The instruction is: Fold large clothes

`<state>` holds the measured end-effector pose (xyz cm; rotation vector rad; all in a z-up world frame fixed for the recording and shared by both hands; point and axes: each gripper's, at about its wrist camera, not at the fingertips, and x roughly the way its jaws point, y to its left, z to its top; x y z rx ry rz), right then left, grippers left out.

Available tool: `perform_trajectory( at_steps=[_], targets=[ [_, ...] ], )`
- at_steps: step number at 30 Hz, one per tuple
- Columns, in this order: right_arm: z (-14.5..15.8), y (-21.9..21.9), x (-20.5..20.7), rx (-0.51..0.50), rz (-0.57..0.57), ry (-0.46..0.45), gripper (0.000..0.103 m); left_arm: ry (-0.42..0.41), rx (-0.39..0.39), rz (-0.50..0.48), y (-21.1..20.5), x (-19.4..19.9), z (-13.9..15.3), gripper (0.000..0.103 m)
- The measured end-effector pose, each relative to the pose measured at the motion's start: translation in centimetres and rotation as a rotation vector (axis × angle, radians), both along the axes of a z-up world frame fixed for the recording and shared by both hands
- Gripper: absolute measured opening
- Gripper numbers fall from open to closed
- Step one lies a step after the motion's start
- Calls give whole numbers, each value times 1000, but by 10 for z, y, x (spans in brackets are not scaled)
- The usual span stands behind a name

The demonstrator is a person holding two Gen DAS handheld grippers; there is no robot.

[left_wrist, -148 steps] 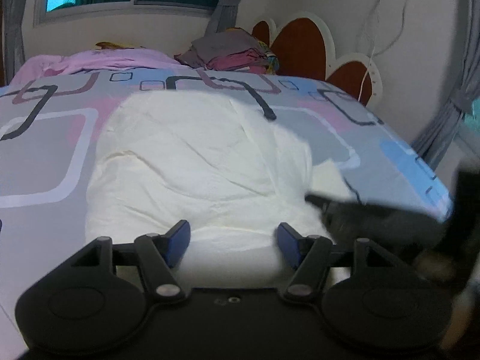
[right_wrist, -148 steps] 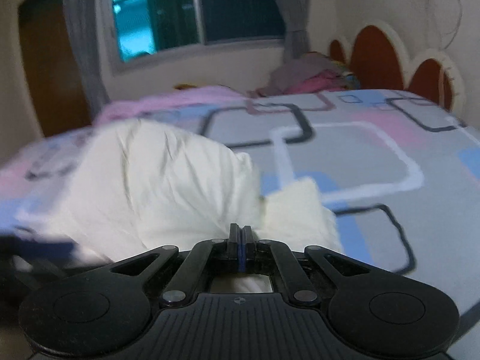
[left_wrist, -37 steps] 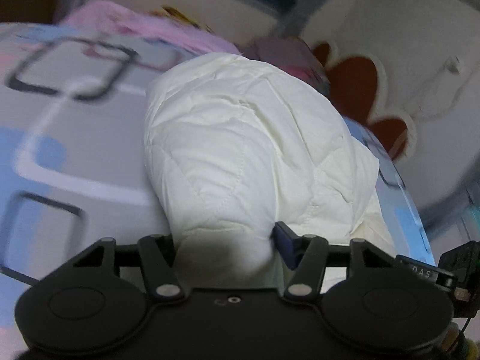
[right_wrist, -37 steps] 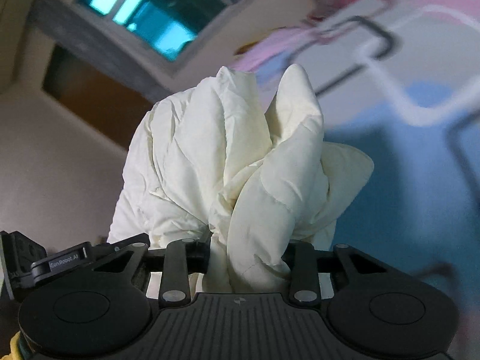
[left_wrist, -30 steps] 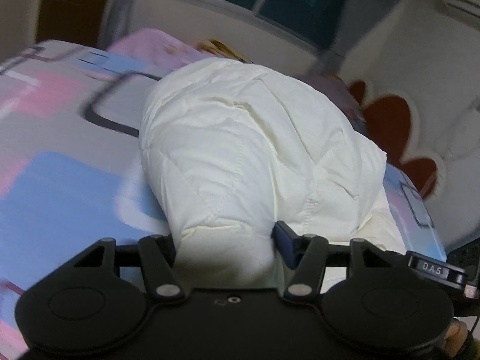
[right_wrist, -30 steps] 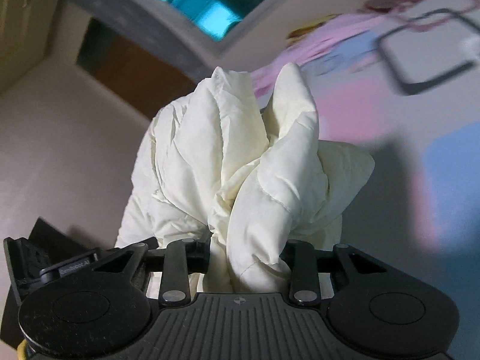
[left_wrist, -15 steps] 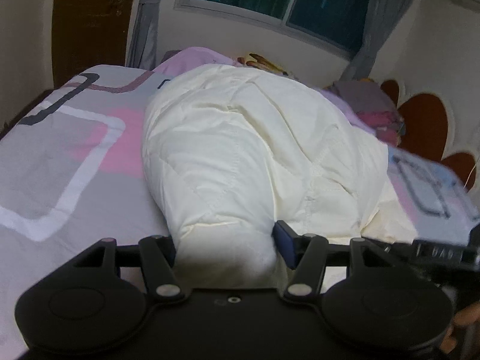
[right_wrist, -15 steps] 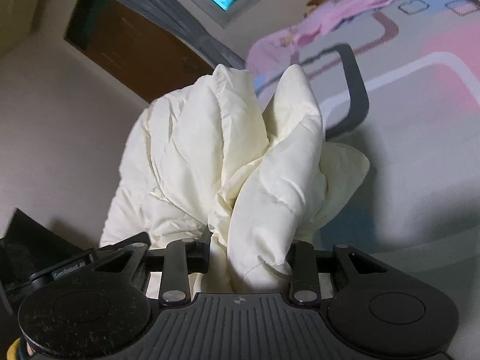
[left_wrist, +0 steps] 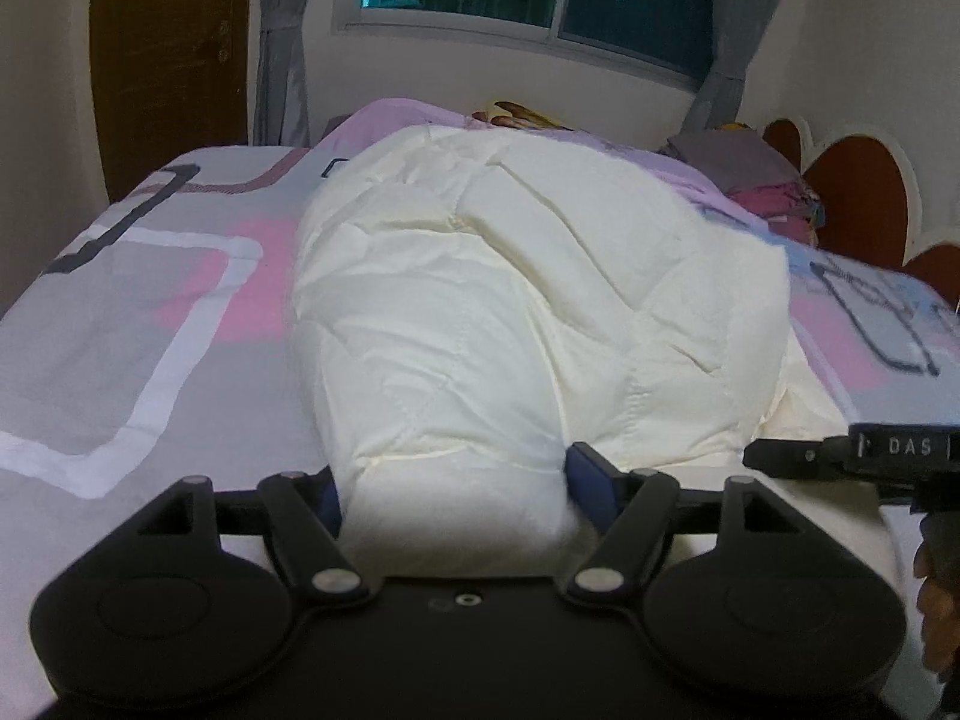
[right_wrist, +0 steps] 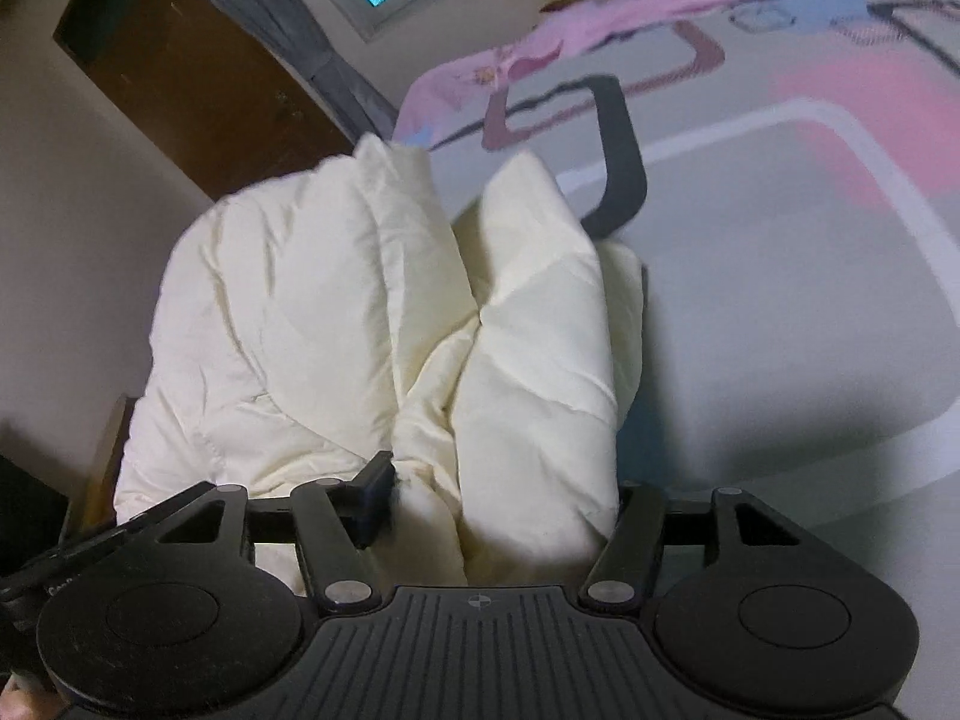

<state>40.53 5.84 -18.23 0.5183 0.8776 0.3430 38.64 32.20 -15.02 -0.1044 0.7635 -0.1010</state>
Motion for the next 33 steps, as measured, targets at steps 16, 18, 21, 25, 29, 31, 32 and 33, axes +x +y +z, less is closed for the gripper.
perform_trajectory(
  at_steps=[16, 18, 21, 25, 29, 31, 32, 33],
  targets=[
    [76, 63, 3, -158, -20, -319, 59, -131, 65, -4, 1, 19, 17, 68],
    [67, 78, 15, -209, 4, -306, 59, -128, 75, -11, -5, 25, 6, 70],
    [30, 85, 39, -287, -17, -201, 57, -125, 90, -36, -14, 29, -4, 70],
    [0, 71, 53, -201, -82, -120, 57, -99, 85, -42, -15, 35, -7, 74],
    [-16, 61, 58, -172, -111, -76, 57, -83, 151, -39, -28, 35, 3, 74],
    [-11, 60, 58, -182, -106, -64, 57, -75, 177, -15, -33, 29, 11, 75],
    [-4, 58, 57, -182, -108, -59, 57, -68, 173, -3, -33, 25, 14, 77],
    [2, 54, 50, -182, -105, -65, 57, -62, 162, 7, -32, 21, 17, 80]
  ],
)
